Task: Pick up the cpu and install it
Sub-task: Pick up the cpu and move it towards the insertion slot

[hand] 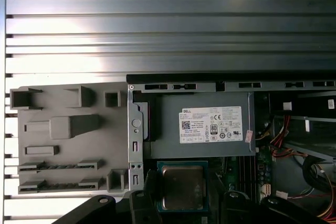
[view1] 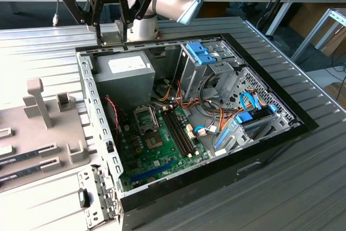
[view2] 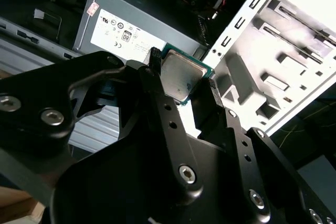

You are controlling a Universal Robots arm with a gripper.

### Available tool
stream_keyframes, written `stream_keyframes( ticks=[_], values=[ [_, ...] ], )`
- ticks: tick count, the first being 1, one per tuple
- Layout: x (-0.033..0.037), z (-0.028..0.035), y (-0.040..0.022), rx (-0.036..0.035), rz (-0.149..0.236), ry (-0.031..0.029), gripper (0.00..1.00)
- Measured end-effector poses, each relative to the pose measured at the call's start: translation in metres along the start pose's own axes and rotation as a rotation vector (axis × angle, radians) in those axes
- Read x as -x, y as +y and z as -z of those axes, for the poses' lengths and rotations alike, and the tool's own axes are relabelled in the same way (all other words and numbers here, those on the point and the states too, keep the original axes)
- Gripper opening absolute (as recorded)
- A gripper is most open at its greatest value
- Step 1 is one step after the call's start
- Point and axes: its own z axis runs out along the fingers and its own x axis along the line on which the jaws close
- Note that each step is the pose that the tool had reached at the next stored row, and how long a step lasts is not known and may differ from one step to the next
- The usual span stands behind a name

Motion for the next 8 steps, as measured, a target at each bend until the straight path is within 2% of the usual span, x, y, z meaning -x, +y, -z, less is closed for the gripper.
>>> stream_keyframes(
  ticks=[8],
  values=[
    [0.011, -0.0007, 0.0002, 0.0, 0.0, 0.0, 0.47]
  ],
)
